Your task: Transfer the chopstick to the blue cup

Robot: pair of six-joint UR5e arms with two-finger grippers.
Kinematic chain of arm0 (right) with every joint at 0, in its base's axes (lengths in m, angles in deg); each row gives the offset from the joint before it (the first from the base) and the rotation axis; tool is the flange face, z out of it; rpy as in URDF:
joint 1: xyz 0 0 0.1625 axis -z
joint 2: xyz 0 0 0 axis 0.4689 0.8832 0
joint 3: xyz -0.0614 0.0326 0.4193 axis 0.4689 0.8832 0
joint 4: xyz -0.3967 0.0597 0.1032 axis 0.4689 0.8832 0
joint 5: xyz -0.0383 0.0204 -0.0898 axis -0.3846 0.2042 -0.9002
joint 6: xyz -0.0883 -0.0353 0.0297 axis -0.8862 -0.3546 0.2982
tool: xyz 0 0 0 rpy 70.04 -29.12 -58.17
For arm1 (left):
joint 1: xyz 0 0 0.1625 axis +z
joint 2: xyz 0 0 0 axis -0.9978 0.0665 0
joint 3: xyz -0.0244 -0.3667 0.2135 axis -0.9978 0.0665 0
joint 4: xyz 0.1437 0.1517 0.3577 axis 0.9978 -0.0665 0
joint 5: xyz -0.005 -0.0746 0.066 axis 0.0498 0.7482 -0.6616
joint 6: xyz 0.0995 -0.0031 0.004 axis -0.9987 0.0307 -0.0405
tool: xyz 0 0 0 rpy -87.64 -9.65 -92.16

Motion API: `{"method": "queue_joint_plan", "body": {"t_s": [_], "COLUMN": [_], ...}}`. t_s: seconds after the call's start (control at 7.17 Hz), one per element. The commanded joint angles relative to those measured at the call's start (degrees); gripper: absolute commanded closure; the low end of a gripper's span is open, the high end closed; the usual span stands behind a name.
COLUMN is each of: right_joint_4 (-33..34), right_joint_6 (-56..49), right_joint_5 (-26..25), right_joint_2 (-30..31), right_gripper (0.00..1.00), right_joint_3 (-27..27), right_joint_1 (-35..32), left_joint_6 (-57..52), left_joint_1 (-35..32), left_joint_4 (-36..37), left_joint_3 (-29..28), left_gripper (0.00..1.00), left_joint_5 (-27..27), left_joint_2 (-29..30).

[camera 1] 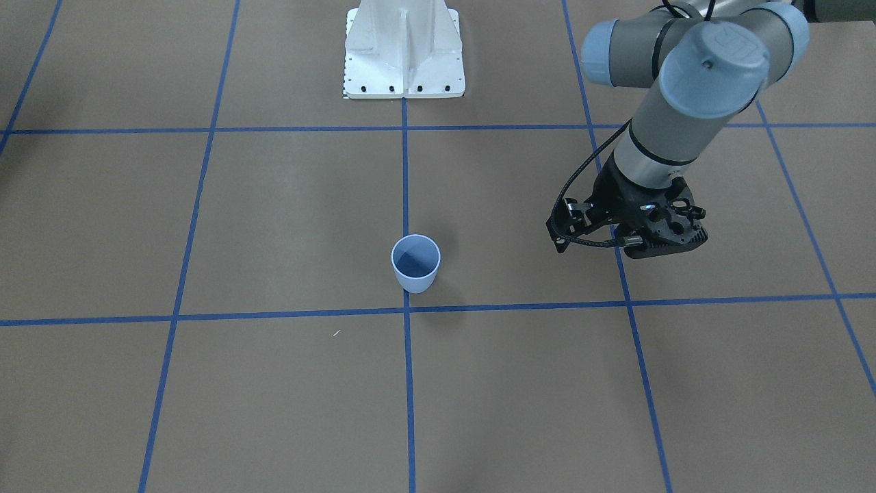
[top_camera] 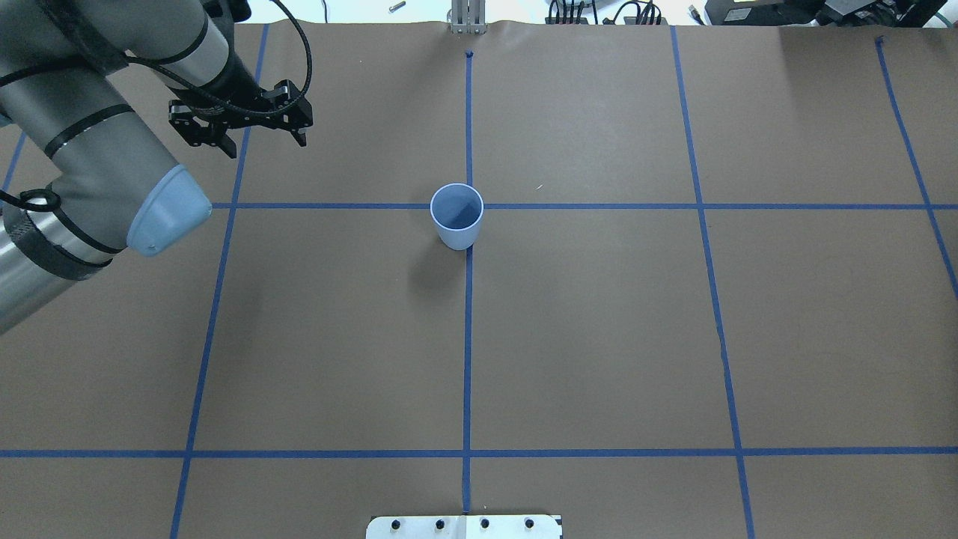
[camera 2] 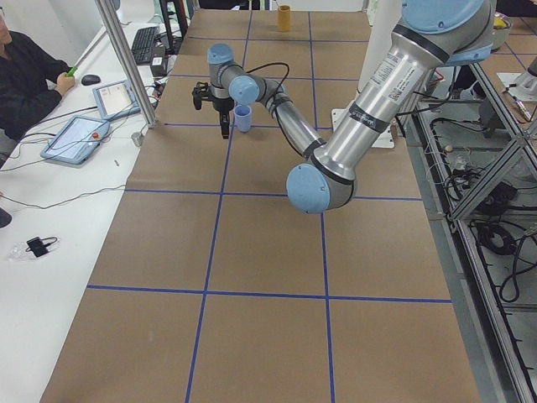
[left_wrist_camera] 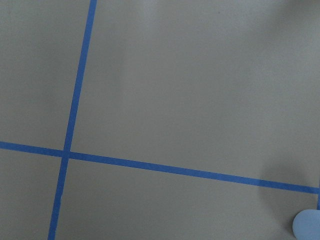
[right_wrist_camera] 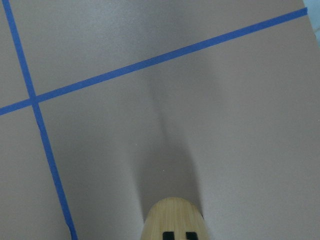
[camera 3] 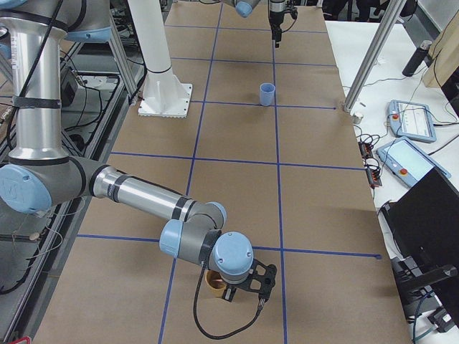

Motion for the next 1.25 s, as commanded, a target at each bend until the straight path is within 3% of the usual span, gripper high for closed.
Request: {"method": "queue_joint_plan", "body": {"t_s": [0.0, 0.28, 0.42, 0.84, 1.12], "right_joint_4": [-2.21, -2.3, -2.3, -1.59, -1.68], "right_joint_6": [0.14, -0.04, -0.13, -0.04, -0.13], "right_joint_5": [0.18, 0.09, 0.09, -0.09, -0.43], "right_joint_2": [0.17, 1.3, 1.48, 7.71, 6.59], "right_gripper": [0.92, 1.0, 1.0, 1.0, 1.0], "right_joint_3": [-0.27, -3.25, -3.96, -12.91, -13.11], "right_joint_1": [-0.09, -0.35, -2.26, -4.56, -6.4], "left_joint_6": [0.12, 0.12, 0.12, 0.12, 0.12], "left_joint_1": [-0.02, -0.02, -0.02, -0.11, -0.02], "left_joint_4": [0.03, 0.03, 0.03, 0.12, 0.12], "left_joint_3": [0.0, 0.0, -0.09, -0.18, -0.18], "left_gripper": [0.02, 0.02, 0.02, 0.02, 0.02], "left_joint_5": [0.0, 0.0, 0.0, 0.09, 0.17], "left_joint_2": [-0.06, -0.06, -0.06, -0.06, -0.06]}}
